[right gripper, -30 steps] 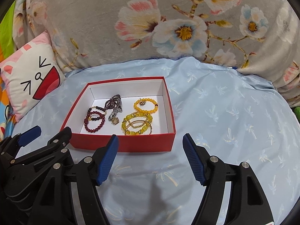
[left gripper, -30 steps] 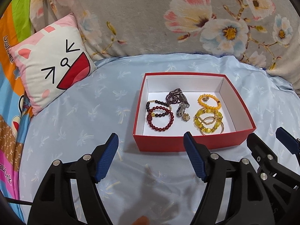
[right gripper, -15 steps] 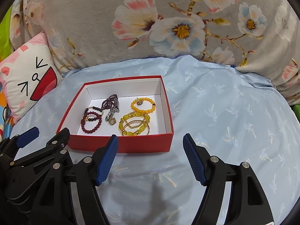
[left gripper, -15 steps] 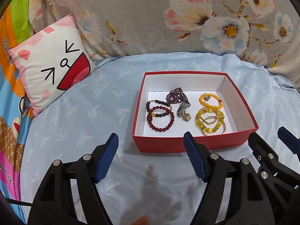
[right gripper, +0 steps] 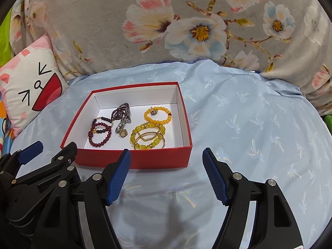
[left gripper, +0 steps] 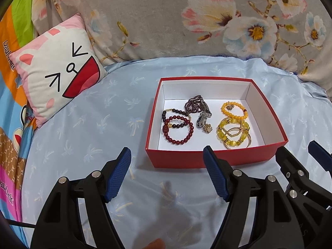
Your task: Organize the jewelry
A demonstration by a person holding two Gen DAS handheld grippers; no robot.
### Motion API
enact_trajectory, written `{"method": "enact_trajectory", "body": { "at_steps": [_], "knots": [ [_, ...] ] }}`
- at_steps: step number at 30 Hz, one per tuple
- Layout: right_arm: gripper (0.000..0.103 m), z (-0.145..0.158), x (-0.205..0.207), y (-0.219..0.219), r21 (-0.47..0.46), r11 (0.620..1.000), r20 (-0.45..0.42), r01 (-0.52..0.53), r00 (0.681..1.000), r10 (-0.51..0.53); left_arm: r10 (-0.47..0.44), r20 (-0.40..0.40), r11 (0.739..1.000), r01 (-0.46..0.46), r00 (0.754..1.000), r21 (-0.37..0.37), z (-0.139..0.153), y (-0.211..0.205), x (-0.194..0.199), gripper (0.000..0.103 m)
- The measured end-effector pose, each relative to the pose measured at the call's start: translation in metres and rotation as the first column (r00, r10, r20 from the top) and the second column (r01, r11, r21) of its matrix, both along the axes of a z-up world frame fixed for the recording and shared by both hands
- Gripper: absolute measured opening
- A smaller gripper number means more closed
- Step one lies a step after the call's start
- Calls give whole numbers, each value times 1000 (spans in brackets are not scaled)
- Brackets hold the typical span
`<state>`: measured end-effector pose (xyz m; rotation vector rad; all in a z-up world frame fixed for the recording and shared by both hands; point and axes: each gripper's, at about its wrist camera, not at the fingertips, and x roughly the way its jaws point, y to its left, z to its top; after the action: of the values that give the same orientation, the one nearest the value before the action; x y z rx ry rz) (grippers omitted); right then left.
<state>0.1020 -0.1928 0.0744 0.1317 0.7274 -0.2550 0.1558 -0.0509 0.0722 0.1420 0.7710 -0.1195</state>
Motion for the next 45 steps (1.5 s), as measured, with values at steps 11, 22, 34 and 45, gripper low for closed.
{"method": "enact_trajectory", "body": {
  "at_steps": [11,22,34,45],
  "knots": [
    [69,0,0,0,2,1000,0,-2,1000,2,3,-2,1000,-3,1000,3,-2,1,0,68],
    [69,1,1,0,1,1000,0,-3,1000,3,5,-3,1000,-5,1000,4,-2,1,0,68],
    [69,1,0,1,-1,1000,0,-4,1000,4,10,-2,1000,-10,1000,2,-1,5,-1,68],
    [70,-1,0,-2,2,1000,2,0,1000,0,23,5,1000,-23,1000,7,1,8,0,73]
  ]
}}
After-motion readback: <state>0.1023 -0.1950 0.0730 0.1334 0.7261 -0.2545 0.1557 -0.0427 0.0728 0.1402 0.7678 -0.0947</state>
